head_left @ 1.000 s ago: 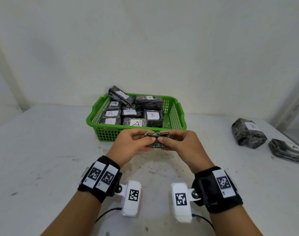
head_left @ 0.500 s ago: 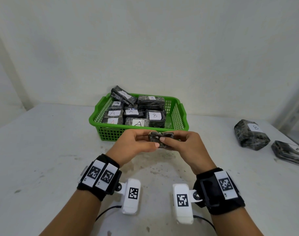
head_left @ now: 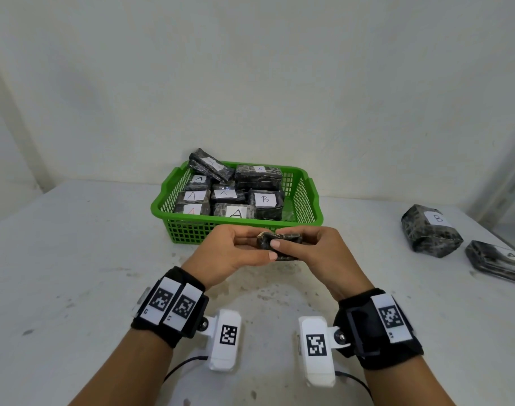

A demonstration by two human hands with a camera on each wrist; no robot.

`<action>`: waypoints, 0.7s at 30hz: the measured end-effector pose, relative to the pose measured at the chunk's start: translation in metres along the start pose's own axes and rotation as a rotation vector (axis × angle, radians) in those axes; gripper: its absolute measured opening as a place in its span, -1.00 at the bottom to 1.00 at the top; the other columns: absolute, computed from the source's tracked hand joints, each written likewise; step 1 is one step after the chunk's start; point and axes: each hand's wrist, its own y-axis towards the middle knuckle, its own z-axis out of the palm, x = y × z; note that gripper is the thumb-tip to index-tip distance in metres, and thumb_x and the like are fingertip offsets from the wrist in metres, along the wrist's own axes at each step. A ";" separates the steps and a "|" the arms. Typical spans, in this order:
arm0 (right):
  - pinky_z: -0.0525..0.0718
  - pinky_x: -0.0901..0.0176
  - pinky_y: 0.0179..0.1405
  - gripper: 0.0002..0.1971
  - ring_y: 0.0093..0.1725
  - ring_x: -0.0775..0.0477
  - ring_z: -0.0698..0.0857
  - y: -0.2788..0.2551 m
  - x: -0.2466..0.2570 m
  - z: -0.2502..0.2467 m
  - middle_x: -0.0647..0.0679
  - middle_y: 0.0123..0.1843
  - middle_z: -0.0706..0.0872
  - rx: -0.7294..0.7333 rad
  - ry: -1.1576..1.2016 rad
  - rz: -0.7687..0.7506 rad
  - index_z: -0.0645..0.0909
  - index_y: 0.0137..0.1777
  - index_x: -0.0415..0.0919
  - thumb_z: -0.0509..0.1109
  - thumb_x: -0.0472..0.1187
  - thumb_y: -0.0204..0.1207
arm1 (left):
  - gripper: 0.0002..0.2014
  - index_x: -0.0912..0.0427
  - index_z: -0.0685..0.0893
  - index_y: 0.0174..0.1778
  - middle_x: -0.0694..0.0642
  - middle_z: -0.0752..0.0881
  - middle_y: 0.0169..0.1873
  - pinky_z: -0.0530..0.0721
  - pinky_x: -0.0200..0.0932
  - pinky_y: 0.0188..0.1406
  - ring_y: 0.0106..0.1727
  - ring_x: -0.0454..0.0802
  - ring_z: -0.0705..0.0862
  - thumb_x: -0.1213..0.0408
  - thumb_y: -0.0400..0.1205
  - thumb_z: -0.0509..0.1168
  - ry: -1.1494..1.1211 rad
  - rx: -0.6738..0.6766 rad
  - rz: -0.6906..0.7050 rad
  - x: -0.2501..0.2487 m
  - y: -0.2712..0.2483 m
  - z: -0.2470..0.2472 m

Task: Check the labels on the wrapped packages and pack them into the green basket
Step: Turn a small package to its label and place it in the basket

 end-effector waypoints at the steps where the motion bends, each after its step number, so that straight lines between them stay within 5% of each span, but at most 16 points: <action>1: 0.83 0.13 0.14 -0.77 0.03 -0.06 0.91 0.000 0.000 0.001 -0.11 -0.06 0.94 -0.014 -0.007 -0.010 0.90 0.03 -0.21 0.75 -0.23 0.37 | -0.62 0.30 0.79 0.20 0.20 0.87 0.00 0.79 -0.15 0.10 0.08 0.14 0.85 0.53 0.45 0.56 -0.003 0.000 -0.001 0.000 0.000 0.000; 11: 0.83 0.17 0.20 -0.66 0.15 -0.08 0.89 0.001 0.002 -0.008 -0.14 0.08 0.93 0.053 0.009 0.034 0.84 0.20 -0.22 0.67 -0.42 0.43 | -0.58 0.24 0.79 0.20 0.16 0.87 0.03 0.79 -0.08 0.16 0.10 0.12 0.84 0.52 0.42 0.58 -0.001 -0.042 0.037 0.000 0.001 -0.003; 18: 0.81 0.21 0.07 -0.72 0.05 -0.09 0.90 0.001 -0.002 -0.002 -0.14 -0.02 0.93 -0.010 -0.019 -0.007 0.88 0.04 -0.20 0.78 -0.26 0.33 | -0.60 0.26 0.78 0.21 0.17 0.87 0.00 0.78 -0.06 0.20 0.07 0.10 0.85 0.47 0.43 0.59 0.043 0.018 0.019 -0.001 0.000 0.000; 21: 0.81 0.07 0.21 -0.63 0.15 -0.05 0.87 0.002 -0.001 -0.003 -0.09 0.09 0.91 0.005 -0.042 -0.004 0.86 0.12 -0.16 0.79 -0.22 0.32 | -0.56 0.22 0.78 0.21 0.12 0.88 0.00 0.78 -0.11 0.17 0.06 0.07 0.86 0.49 0.41 0.60 0.048 -0.010 0.047 -0.003 0.000 -0.001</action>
